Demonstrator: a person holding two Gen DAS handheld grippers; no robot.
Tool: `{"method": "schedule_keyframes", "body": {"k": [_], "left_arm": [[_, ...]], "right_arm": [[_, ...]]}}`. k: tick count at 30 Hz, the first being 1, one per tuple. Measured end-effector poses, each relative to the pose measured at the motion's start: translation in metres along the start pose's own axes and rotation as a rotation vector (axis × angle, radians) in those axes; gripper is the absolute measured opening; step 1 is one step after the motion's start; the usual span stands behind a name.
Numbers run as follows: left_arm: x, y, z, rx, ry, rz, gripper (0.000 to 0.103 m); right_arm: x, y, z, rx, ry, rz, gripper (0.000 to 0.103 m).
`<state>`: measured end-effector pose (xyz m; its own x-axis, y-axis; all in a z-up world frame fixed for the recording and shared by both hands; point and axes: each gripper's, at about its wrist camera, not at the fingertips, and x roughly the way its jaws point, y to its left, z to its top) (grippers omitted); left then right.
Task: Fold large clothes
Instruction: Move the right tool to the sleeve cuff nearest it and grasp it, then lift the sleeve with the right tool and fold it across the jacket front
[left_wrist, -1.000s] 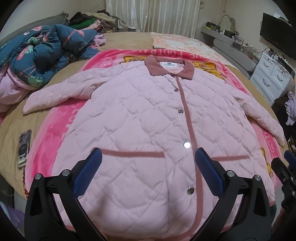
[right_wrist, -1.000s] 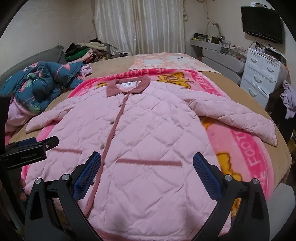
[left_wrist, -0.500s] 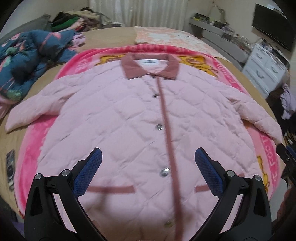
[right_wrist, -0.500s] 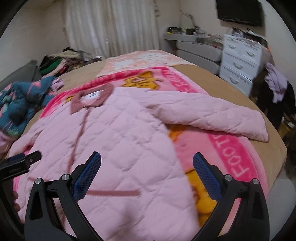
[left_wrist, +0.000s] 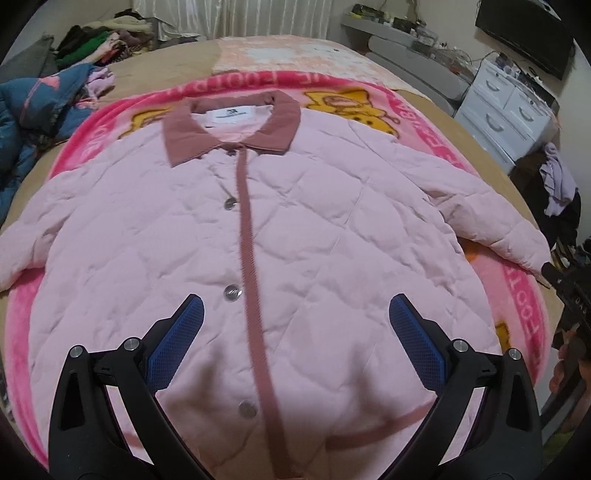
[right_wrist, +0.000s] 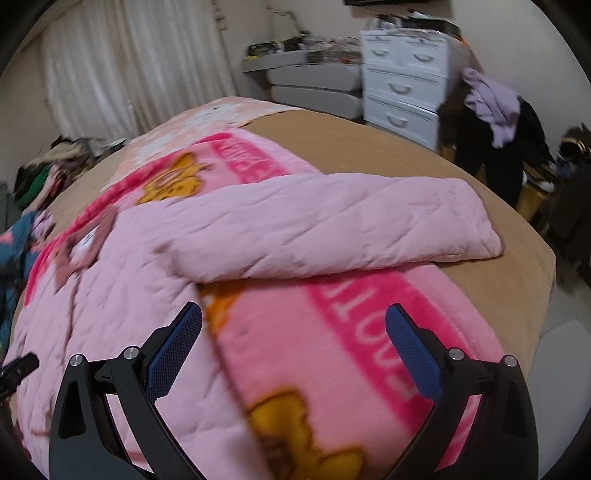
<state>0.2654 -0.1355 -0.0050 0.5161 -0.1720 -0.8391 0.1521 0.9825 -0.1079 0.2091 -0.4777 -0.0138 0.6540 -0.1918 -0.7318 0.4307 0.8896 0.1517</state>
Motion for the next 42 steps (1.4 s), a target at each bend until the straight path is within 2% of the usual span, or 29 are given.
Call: {"method": "schedule_keyframes", "body": {"k": [8, 12, 15, 18, 21, 22, 27, 29, 32, 37, 42], "left_arm": [[0.027, -0.023, 0.023, 0.059, -0.025, 0.013, 0.094], [0.039, -0.027, 0.030, 0.060, -0.014, -0.008, 0.094], [0.047, -0.026, 0.033, 0.056, -0.005, 0.008, 0.094], [0.054, -0.023, 0.036, 0.044, 0.005, 0.019, 0.094], [0.059, -0.018, 0.037, 0.046, 0.006, 0.038, 0.094], [0.060, -0.017, 0.038, 0.046, 0.006, 0.046, 0.094], [0.062, 0.000, 0.045, 0.016, 0.012, 0.064, 0.094], [0.060, 0.007, 0.049, 0.008, 0.010, 0.071, 0.094], [0.053, 0.017, 0.054, 0.006, -0.003, 0.085, 0.094], [0.039, 0.029, 0.063, -0.004, -0.014, 0.103, 0.094], [0.024, 0.044, 0.070, -0.024, -0.036, 0.104, 0.094]], "right_arm": [[0.037, -0.058, 0.019, 0.192, 0.034, -0.018, 0.099], [0.067, -0.094, 0.025, 0.339, 0.085, -0.014, 0.099], [0.086, -0.122, 0.027, 0.461, 0.112, -0.014, 0.099], [0.099, -0.144, 0.029, 0.538, 0.108, -0.036, 0.099], [0.113, -0.167, 0.031, 0.629, 0.097, -0.016, 0.098], [0.116, -0.173, 0.032, 0.646, 0.087, -0.006, 0.095], [0.125, -0.200, 0.037, 0.748, 0.055, 0.025, 0.066], [0.122, -0.203, 0.043, 0.742, 0.032, 0.034, 0.043], [0.104, -0.188, 0.062, 0.662, -0.042, 0.047, 0.028], [0.069, -0.140, 0.106, 0.458, -0.152, 0.078, 0.024], [0.025, -0.065, 0.140, 0.227, -0.280, 0.148, 0.023]]}}
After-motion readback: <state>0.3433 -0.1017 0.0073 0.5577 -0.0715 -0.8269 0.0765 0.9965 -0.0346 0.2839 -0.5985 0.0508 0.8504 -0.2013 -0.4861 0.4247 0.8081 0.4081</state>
